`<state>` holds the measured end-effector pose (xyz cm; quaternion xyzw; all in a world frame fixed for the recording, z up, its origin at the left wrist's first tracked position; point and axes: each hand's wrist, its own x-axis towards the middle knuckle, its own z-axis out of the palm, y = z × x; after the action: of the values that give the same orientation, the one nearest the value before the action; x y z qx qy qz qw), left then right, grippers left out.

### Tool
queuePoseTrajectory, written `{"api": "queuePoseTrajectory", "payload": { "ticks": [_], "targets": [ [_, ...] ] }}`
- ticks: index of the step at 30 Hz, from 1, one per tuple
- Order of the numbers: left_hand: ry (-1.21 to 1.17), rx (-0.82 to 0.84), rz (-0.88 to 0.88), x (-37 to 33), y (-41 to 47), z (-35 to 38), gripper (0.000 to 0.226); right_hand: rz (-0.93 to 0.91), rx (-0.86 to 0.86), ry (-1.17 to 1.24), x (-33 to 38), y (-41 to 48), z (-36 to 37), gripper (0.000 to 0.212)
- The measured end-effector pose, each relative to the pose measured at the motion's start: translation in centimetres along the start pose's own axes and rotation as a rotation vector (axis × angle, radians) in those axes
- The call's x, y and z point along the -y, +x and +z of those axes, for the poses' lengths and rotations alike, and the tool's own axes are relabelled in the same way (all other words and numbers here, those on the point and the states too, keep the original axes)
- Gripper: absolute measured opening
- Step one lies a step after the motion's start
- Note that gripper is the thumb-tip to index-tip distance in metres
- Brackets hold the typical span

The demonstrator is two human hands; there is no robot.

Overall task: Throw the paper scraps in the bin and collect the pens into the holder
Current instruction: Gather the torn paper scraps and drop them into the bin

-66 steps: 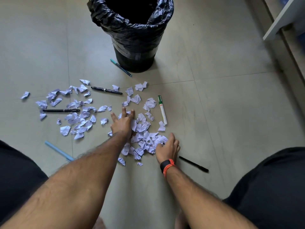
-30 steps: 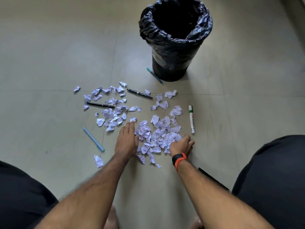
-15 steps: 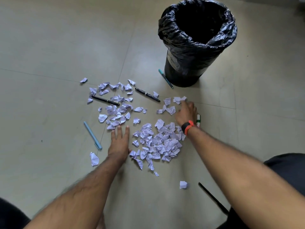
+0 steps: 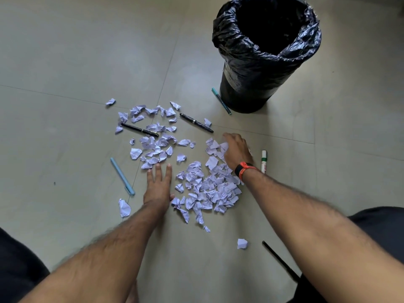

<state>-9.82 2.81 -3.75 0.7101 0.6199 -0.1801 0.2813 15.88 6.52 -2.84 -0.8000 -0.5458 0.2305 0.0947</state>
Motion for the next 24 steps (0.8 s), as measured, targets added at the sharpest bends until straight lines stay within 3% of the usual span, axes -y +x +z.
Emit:
{"api": "queuePoseTrajectory", "payload": {
  "ticks": [5,7,10,13,16,20,22,24],
  "targets": [
    [0.001,0.005,0.000,0.1,0.0,-0.2,0.099,-0.031,0.122,-0.123,1.6,-0.7,0.8,0.057],
    [-0.001,0.006,0.005,0.2,0.0,0.0,0.099,-0.027,0.062,-0.132,2.0,-1.9,1.2,0.052],
    [0.003,-0.001,0.001,-0.1,0.1,0.1,0.099,0.101,-0.059,-0.154,0.8,-2.1,0.7,0.056],
    [0.012,-0.001,-0.005,-0.3,0.2,0.2,0.099,0.212,0.035,-0.199,-1.1,-2.0,-0.1,0.059],
    [0.018,0.005,-0.009,-0.4,0.1,0.1,0.098,0.147,0.124,-0.145,-0.5,-3.4,0.4,0.071],
    [0.088,0.008,-0.002,-0.5,0.1,0.0,0.096,0.059,0.021,-0.005,1.1,-6.8,1.2,0.081],
    [0.130,-0.004,-0.005,-0.6,0.0,0.0,0.094,0.209,-0.114,0.133,0.9,-8.9,0.9,0.080],
    [0.157,-0.008,0.005,-0.7,0.1,0.0,0.093,0.488,-0.233,0.243,0.3,-11.1,0.6,0.069]
  ]
}}
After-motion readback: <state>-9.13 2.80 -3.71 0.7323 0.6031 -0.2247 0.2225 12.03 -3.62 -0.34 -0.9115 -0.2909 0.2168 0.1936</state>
